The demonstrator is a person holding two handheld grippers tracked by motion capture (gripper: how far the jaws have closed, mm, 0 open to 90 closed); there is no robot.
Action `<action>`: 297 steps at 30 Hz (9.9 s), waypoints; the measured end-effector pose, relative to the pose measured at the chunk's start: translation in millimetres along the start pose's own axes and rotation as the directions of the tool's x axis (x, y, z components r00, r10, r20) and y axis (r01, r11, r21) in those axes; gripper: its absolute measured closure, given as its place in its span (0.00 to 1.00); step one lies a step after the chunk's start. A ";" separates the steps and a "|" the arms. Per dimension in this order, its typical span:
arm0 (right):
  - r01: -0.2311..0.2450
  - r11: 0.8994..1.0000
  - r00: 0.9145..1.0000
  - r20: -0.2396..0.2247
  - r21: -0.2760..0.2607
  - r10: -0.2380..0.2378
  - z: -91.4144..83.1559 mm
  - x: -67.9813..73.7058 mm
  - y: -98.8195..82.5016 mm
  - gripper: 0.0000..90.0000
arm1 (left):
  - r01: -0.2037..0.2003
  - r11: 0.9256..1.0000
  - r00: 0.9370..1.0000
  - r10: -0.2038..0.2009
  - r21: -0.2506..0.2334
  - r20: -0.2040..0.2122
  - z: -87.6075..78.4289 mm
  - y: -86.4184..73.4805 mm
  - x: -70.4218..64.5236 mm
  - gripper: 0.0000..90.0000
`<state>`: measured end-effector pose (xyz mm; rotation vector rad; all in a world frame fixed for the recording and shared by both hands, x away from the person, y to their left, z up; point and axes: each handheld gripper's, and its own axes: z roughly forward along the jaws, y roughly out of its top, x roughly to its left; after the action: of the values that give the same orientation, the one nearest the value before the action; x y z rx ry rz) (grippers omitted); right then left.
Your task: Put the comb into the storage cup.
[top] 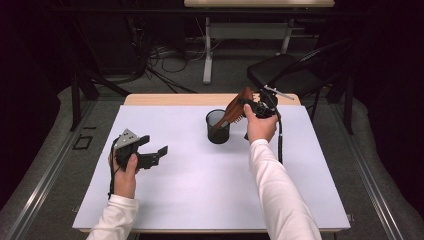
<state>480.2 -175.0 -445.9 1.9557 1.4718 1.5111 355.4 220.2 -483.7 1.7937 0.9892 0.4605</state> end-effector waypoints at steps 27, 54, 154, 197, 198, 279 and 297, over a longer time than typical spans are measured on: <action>0.085 0.996 0.996 -0.026 0.003 -0.084 -0.7 -5.9 0.2 0.50 | -0.001 1.000 1.000 0.001 -0.004 -0.002 -0.5 0.1 0.2 0.18; 0.095 0.995 0.995 -0.026 -0.001 -0.095 -1.4 -5.7 0.6 0.47 | 0.000 1.000 1.000 0.000 0.001 -0.002 0.2 -0.2 0.3 0.18; 0.273 0.956 0.962 0.013 -0.107 -0.273 -40.7 -16.1 41.6 0.00 | 0.009 1.000 1.000 -0.009 0.000 -0.006 0.1 -1.5 2.7 0.18; 0.464 0.884 0.876 -0.122 -0.059 -0.467 -112.8 -9.3 20.1 0.00 | 0.041 0.999 0.999 -0.040 -0.035 0.020 -10.2 6.4 4.9 0.18; 0.467 0.882 0.873 -0.123 -0.064 -0.472 -114.1 -10.6 18.5 0.00 | 0.045 0.998 0.999 -0.044 -0.036 0.020 -10.5 6.4 4.9 0.18; 0.538 0.840 0.842 0.013 -0.071 -0.539 -195.3 -150.2 -133.4 0.01 | -0.022 1.000 0.994 0.024 -0.022 0.105 -69.6 -84.7 26.5 0.18; 0.491 0.868 0.871 0.013 -0.072 -0.492 -194.1 -165.2 -129.6 0.01 | -0.013 1.000 0.995 0.015 -0.017 0.102 -67.4 -88.3 28.2 0.18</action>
<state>256.5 -320.2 -549.1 1.3809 1.7210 1.3120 289.1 296.9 -537.0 1.7923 0.9003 0.3808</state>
